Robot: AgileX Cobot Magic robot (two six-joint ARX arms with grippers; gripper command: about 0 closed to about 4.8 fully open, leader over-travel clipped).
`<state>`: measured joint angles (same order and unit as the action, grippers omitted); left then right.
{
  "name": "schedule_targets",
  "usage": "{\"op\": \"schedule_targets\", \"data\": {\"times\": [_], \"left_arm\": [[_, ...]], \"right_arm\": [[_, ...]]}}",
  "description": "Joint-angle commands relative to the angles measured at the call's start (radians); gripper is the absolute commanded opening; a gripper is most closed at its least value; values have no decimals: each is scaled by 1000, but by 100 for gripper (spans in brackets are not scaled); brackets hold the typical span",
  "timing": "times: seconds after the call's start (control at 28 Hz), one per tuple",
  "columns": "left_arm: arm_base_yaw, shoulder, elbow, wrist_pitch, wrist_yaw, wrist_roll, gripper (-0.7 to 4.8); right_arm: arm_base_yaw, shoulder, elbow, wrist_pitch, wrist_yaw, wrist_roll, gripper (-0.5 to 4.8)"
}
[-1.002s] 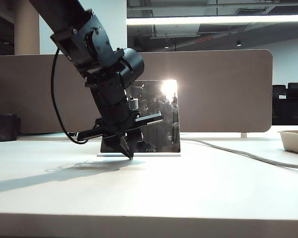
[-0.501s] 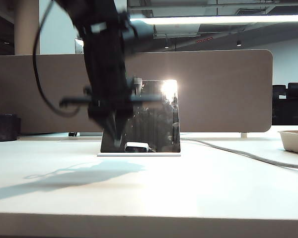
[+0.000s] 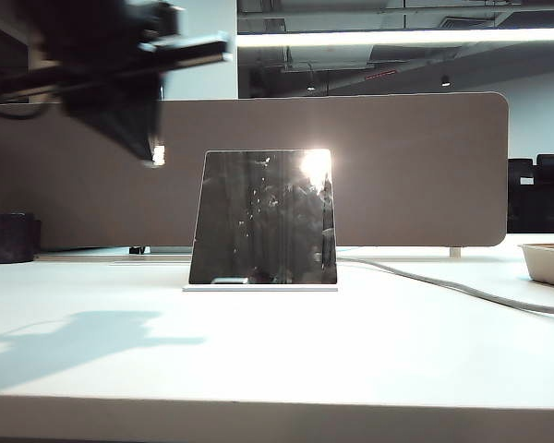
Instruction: Push the base of the mirror on the table to move it forward for a short distance.
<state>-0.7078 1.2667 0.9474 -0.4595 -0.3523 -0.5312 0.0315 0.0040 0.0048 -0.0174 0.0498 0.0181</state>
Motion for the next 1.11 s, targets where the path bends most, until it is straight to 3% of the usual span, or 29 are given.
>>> {"op": "schedule_targets", "data": {"times": [0.04, 0.21, 0.36, 0.64, 0.72, 0.86, 0.97, 1.11], "left_arm": [[2, -187, -137, 43, -2, 0, -1], [74, -447, -306, 101, 86, 0, -1], [227, -633, -428, 166, 205, 14, -1], [504, -867, -541, 209, 366, 143, -1], [570, -913, -561, 232, 417, 197, -1], [668, -980, -587, 244, 509, 395, -1], [720, -1015, -604, 242, 533, 547, -1], [756, -1079, -636, 237, 530, 652, -1]], "right_arm": [[0, 0, 1, 14, 0, 0, 22], [0, 0, 1, 14, 0, 0, 22], [0, 0, 1, 14, 0, 1, 22], [0, 0, 1, 14, 0, 0, 22], [0, 0, 1, 14, 0, 0, 22], [0, 0, 1, 14, 0, 0, 22], [0, 0, 1, 14, 0, 0, 22], [0, 0, 1, 14, 0, 1, 22]]}}
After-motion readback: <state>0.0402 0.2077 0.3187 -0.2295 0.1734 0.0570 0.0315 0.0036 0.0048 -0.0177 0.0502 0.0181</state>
